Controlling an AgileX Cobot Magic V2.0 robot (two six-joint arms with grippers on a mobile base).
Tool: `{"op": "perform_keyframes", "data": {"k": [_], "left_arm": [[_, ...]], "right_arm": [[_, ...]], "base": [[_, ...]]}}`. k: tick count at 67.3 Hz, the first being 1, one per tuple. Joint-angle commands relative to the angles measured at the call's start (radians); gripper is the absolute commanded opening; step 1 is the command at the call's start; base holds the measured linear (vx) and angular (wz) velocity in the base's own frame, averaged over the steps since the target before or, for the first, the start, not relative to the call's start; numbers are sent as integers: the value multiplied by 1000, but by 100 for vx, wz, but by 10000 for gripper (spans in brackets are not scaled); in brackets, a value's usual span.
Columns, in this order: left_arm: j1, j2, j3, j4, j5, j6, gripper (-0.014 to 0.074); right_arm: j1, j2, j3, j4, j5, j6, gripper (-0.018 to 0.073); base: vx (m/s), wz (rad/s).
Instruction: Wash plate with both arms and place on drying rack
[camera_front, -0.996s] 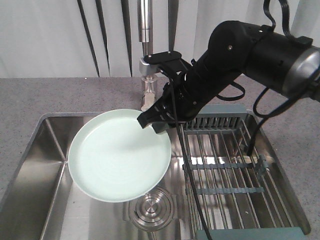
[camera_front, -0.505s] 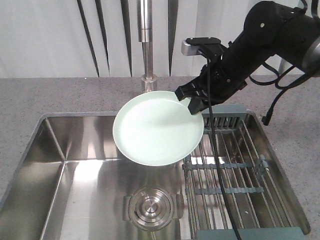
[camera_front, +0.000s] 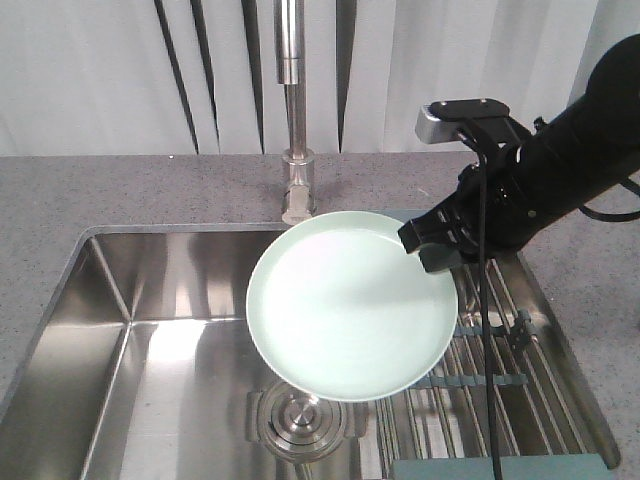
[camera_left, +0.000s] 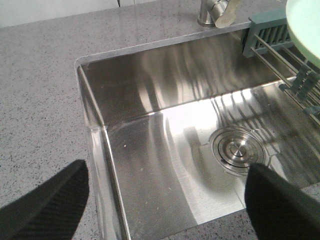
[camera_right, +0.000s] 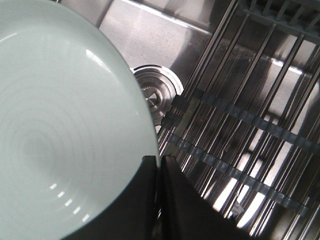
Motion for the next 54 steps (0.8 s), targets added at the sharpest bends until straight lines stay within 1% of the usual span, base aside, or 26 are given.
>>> {"op": "perform_keyframes", "data": {"k": [1, 7, 14, 20, 30, 41, 54], "left_arm": [[-1, 10, -27, -11, -68, -9, 587], [-1, 10, -27, -11, -68, -9, 587], [-1, 10, -27, -11, -68, -9, 587], [-1, 10, -27, -11, -68, -9, 587], [-1, 10, -27, -11, -68, -9, 587], [-1, 10, -27, -11, -68, -9, 587], [-1, 10, -27, -11, -68, -9, 587]], "right_arm": [[33, -71, 9, 34, -48, -7, -4], [75, -76, 16, 31, -48, 6, -4], [125, -72, 16, 27, -84, 23, -4], [141, -53, 8, 31, -111, 24, -4], [141, 23, -61, 23, -101, 24, -4], [138, 119, -207, -4, -61, 23, -4], [74, 213, -354, -6, -4, 23, -4]], "base": [[0, 0], [0, 0], [0, 0], [0, 0], [0, 0], [0, 0], [0, 0]]}}
